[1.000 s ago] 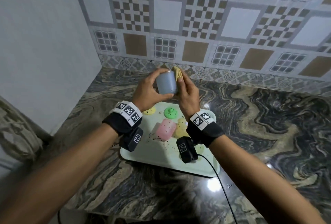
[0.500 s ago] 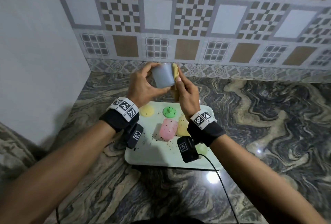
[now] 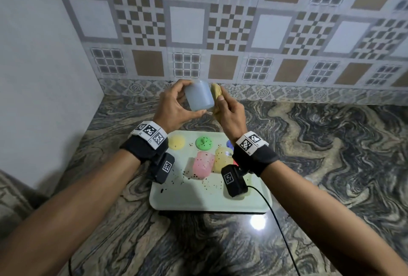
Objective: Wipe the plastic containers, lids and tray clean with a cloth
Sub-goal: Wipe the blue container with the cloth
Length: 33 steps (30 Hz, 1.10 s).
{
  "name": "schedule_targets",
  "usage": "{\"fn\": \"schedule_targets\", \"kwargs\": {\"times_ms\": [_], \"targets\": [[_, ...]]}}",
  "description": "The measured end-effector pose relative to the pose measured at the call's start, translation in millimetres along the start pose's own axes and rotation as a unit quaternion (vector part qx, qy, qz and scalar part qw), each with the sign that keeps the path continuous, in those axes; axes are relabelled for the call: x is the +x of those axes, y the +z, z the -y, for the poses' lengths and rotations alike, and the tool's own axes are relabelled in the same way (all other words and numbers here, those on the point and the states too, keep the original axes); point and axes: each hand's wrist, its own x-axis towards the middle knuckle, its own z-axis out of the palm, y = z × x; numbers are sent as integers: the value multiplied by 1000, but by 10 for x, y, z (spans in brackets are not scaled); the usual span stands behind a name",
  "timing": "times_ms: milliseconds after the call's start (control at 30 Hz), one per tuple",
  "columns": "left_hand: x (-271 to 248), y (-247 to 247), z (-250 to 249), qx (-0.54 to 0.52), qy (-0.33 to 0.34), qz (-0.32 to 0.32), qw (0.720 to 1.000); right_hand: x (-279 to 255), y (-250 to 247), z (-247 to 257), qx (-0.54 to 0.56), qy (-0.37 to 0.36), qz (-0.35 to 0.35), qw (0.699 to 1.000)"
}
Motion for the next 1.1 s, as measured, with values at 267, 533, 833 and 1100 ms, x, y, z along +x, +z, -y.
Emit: {"fn": "schedule_targets", "kwargs": {"times_ms": [267,533,833,1100], "targets": [[-12,42,-184,-53,22,-15,998,-111,161,198,75,-123,11,990],[96,-9,-372,193,82,-11,978,-73,240,178,6,-132,-11,991],[-24,53,-349,5,1,-35,999,-14,202,242,190,18,-25,981],[51,44,-487,163,39,3,986,-121,154,174,-20,-216,-6,976]]}}
